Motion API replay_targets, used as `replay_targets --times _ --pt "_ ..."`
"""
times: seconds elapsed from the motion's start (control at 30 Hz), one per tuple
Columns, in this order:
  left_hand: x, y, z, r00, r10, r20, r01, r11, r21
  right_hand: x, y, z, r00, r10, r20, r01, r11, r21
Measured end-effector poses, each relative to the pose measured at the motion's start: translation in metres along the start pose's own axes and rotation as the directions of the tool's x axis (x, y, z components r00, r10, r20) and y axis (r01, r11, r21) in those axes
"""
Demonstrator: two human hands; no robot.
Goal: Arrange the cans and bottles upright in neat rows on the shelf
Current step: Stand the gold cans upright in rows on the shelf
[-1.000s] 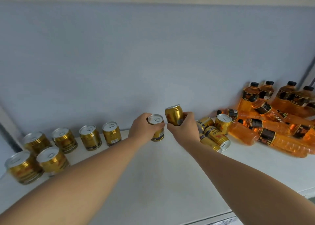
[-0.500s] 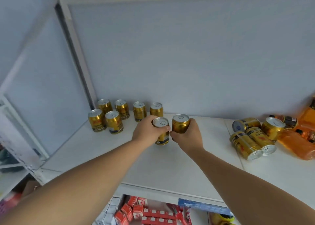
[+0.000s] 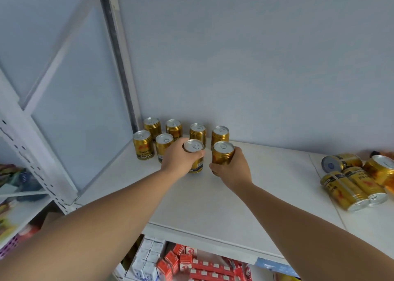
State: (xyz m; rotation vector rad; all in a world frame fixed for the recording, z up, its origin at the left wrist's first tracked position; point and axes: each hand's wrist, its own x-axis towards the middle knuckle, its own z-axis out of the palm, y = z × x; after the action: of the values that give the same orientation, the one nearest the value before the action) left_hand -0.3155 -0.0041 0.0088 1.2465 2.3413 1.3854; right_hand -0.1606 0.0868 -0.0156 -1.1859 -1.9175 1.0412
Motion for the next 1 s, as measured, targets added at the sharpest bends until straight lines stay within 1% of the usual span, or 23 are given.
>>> replay_targets --times 0.17,0.3,0.37,0.6,0.93,1.0 --pt "0.013 -0.014 0.000 0.999 0.034 0.007 -0.034 0.999 -0.001 0.011 0.006 0.016 0.999 0.047 -0.014 -0.047 0.999 -0.019" --pt "0.020 -0.030 0.008 0.996 0.040 0.080 -0.039 0.999 -0.021 0.011 0.024 0.021 0.997 0.082 0.013 -0.082 0.996 -0.034" --pt "0.021 -0.037 0.013 0.994 0.059 0.094 -0.057 0.998 -0.025 0.010 0.028 0.023 0.996 0.084 0.014 -0.083 0.996 -0.035" --pt "0.024 -0.039 0.018 0.993 0.057 0.105 -0.055 0.998 -0.021 0.017 0.027 0.032 0.996 0.089 0.002 -0.089 0.995 -0.044" --pt "0.026 -0.038 0.019 0.992 0.060 0.112 -0.054 0.997 -0.053 0.022 0.027 0.035 0.994 0.107 0.027 -0.105 0.992 -0.066" --pt "0.023 -0.039 0.019 0.993 0.042 0.107 -0.037 0.998 -0.045 0.020 0.030 0.034 0.994 0.104 0.025 -0.102 0.992 -0.081"
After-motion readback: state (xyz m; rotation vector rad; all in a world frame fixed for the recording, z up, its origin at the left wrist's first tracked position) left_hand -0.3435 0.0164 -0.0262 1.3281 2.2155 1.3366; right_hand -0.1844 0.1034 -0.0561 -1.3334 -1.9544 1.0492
